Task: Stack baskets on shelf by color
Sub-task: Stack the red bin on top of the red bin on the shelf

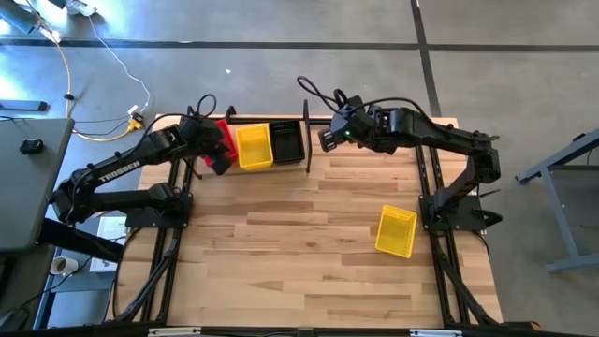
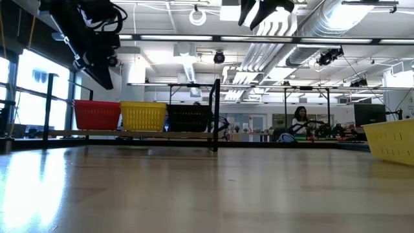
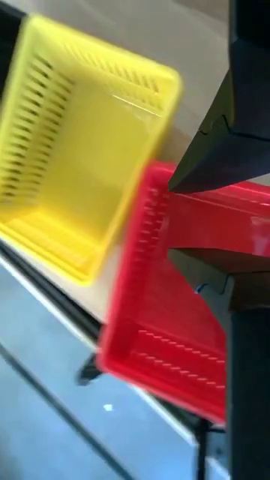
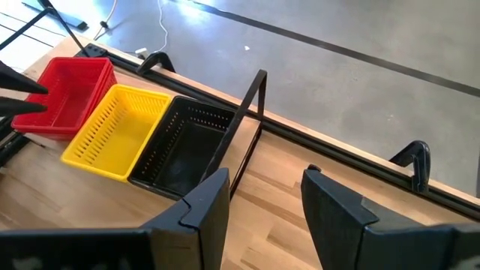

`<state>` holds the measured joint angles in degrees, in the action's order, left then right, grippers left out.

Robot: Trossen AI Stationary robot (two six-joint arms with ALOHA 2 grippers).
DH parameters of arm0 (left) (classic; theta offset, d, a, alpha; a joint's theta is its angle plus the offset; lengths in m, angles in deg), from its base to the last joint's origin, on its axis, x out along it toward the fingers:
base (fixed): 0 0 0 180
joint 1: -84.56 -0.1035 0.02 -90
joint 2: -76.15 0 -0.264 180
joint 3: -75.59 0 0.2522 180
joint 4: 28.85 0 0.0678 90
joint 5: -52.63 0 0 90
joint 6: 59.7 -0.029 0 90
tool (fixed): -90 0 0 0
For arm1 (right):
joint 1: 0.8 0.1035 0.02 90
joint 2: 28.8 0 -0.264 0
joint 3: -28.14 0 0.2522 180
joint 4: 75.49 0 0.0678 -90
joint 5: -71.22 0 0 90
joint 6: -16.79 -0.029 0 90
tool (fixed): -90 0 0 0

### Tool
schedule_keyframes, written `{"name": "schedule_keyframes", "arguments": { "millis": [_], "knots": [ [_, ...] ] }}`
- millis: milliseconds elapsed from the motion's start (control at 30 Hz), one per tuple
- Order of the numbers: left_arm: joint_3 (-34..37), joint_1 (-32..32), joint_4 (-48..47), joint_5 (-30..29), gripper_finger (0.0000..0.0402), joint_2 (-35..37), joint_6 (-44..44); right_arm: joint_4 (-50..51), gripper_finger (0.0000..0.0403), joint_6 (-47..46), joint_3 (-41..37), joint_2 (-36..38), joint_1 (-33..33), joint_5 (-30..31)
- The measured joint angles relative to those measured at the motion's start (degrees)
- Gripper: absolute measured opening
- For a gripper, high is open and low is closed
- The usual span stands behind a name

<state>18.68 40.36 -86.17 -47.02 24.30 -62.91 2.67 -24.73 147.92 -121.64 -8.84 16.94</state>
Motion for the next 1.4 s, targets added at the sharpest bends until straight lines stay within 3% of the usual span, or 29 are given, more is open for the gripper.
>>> {"name": "schedule_keyframes", "arguments": {
  "millis": [400, 867, 1400],
  "knots": [
    [-8.1, 2.8, -2.2, -1.3, 0.0117, -6.6, -2.0, -0.7, 0.0149, 0.0, 0.0, 0.0, -1.7, -1.7],
    [-8.3, 4.7, -4.8, -5.2, 0.0117, -14.2, 2.9, -0.7, 0.0149, 0.4, 0.0, 0.0, -1.7, -1.7],
    [-8.4, 5.4, -6.5, -6.3, 0.0117, -19.4, 1.1, -0.8, 0.0149, 0.4, 0.0, 0.0, -1.7, -1.8]
  ]
}}
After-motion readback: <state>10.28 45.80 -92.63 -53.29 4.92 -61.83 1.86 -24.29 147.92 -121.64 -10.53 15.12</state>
